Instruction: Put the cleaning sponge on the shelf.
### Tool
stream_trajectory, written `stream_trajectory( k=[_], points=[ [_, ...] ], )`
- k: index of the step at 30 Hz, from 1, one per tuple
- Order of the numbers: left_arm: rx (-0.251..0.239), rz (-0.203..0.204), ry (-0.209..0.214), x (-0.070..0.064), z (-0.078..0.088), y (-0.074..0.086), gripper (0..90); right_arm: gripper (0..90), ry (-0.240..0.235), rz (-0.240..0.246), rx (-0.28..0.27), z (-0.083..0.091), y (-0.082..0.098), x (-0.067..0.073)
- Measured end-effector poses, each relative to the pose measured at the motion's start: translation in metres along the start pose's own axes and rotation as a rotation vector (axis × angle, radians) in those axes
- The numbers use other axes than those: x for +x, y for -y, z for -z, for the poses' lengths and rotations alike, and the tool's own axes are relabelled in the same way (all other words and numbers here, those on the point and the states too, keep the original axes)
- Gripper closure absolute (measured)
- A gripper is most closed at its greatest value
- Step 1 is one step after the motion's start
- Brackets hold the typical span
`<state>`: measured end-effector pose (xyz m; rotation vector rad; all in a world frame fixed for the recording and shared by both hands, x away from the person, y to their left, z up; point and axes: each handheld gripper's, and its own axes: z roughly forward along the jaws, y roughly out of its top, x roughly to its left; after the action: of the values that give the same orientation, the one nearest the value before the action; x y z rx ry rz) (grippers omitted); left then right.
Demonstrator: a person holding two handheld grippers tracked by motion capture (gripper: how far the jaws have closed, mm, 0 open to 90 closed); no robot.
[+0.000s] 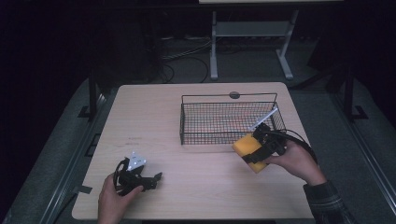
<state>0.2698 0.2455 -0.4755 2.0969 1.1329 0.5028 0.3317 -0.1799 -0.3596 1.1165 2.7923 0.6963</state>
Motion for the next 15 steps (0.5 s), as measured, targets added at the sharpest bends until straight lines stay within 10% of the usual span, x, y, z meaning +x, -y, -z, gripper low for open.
stream_trajectory(
  k=[15],
  points=[
    [0.001, 0.0, 0.0, 0.0, 0.0, 0.0, 12.8, 21.7, 0.032, -0.046, -0.013, 0.018, -0.008, -0.025]
  ],
)
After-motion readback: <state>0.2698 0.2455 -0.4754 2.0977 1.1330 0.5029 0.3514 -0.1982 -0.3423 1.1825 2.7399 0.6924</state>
